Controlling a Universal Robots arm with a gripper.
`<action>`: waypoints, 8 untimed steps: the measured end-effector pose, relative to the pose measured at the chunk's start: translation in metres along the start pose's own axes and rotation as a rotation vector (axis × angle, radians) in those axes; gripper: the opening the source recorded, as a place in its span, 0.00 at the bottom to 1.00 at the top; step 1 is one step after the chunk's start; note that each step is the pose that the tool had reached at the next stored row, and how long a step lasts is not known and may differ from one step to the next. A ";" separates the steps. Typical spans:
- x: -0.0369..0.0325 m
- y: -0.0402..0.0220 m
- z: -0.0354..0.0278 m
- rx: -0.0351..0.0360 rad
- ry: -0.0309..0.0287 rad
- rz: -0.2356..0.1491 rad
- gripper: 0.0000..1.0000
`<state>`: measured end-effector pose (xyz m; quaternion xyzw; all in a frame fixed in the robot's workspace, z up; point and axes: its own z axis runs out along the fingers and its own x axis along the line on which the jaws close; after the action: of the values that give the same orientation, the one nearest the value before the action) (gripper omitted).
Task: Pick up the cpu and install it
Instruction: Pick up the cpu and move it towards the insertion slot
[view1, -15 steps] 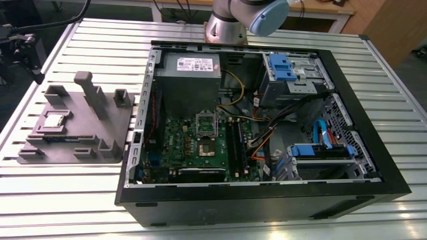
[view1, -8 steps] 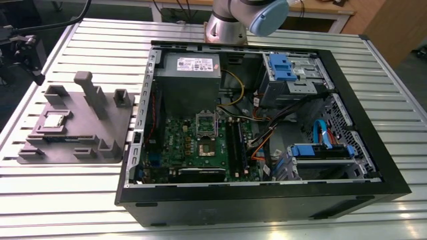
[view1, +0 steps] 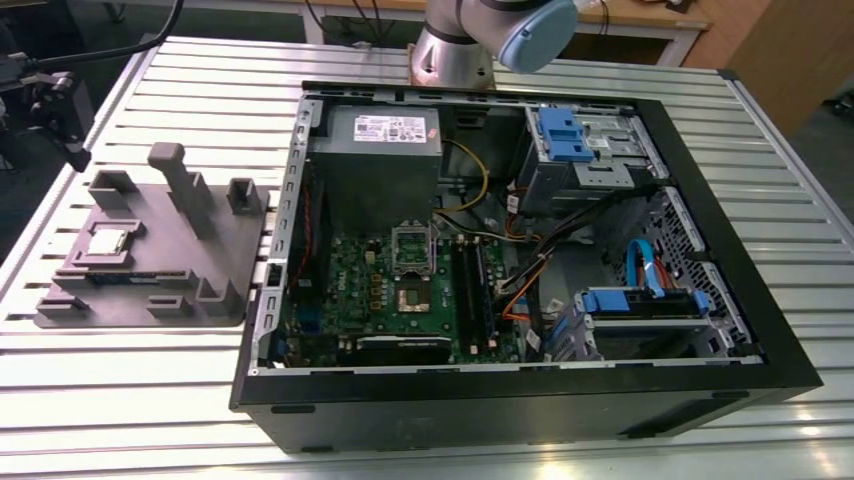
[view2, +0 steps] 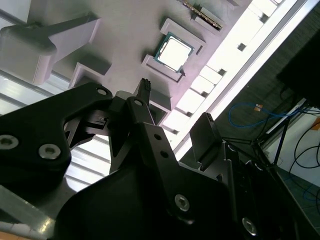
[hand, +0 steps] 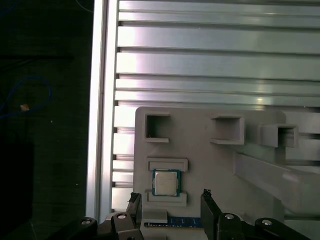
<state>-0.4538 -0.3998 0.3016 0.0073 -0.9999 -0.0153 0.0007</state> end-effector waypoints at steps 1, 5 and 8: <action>0.0000 0.0000 0.0016 0.0001 -0.0001 0.000 0.59; 0.0000 -0.0002 0.0052 0.0001 -0.0001 0.000 0.59; 0.0000 -0.0002 0.0061 0.0001 -0.0002 0.000 0.59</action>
<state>-0.4538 -0.3998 0.2954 0.0073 -0.9999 -0.0152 0.0006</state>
